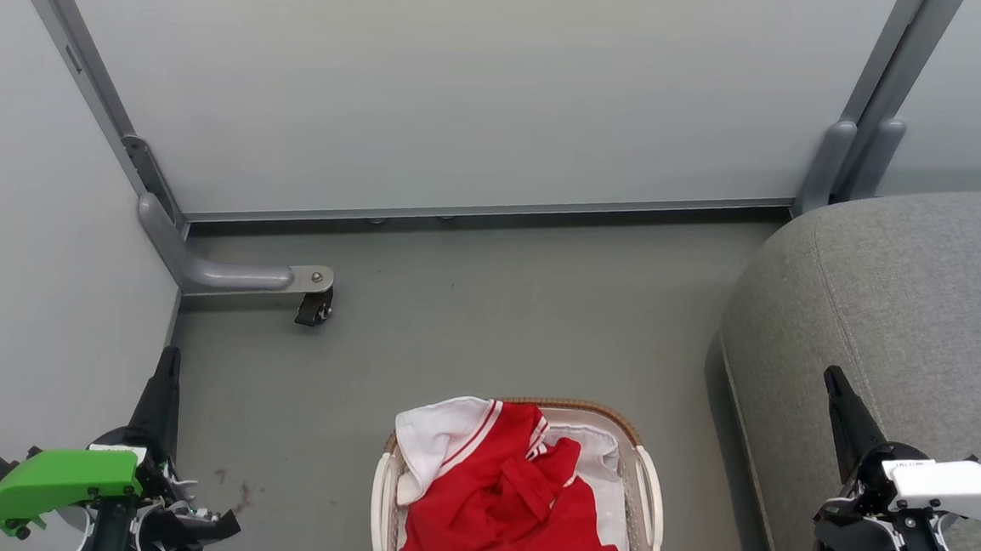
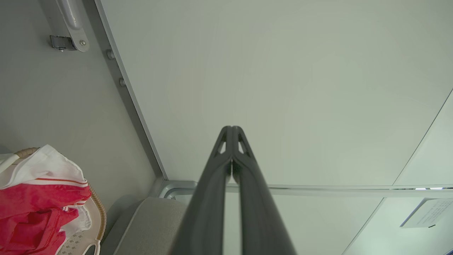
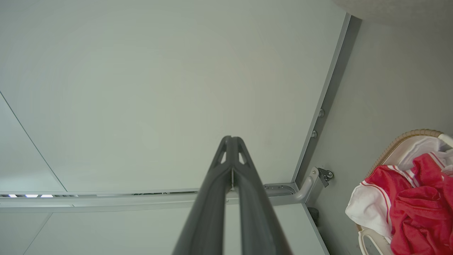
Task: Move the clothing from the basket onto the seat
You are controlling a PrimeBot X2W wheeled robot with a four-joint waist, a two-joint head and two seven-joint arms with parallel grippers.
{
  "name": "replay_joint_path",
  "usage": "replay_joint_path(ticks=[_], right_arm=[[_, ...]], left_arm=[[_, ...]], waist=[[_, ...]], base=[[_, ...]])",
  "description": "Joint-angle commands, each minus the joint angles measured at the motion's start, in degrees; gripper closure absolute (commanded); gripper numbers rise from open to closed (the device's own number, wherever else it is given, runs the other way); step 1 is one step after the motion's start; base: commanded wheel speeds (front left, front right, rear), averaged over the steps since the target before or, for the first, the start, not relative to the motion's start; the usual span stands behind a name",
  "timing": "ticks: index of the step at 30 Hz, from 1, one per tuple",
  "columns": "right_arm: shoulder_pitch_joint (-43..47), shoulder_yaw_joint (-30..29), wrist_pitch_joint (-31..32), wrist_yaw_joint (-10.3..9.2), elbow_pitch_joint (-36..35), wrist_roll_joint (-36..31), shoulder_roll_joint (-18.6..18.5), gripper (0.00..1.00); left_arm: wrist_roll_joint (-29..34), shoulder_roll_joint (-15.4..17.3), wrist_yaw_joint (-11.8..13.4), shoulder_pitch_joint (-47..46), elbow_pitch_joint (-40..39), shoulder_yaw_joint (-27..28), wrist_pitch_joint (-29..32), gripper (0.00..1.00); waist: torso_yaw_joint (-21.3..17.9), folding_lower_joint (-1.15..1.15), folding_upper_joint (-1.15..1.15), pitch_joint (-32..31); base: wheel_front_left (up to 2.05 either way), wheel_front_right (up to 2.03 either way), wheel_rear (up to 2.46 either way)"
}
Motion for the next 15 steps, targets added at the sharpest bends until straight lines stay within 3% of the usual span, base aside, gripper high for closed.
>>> replay_joint_path(ticks=[1, 15], right_arm=[[0.65, -0.09, 0.12, 0.0, -0.15, 0.18, -0.35, 1.0], [0.66, -0.09, 0.12, 0.0, -0.15, 0.17, -0.35, 1.0]], left_arm=[[-0.17, 0.29, -0.23, -0.63, -0.08, 0.04, 0.11, 1.0], [-0.17, 0.29, -0.23, -0.63, -0.08, 0.04, 0.11, 1.0]], waist=[[0.0, 0.0, 0.0, 0.0], [0.0, 0.0, 0.0, 0.0]], base=[[0.0, 0.0, 0.0], [0.0, 0.0, 0.0]])
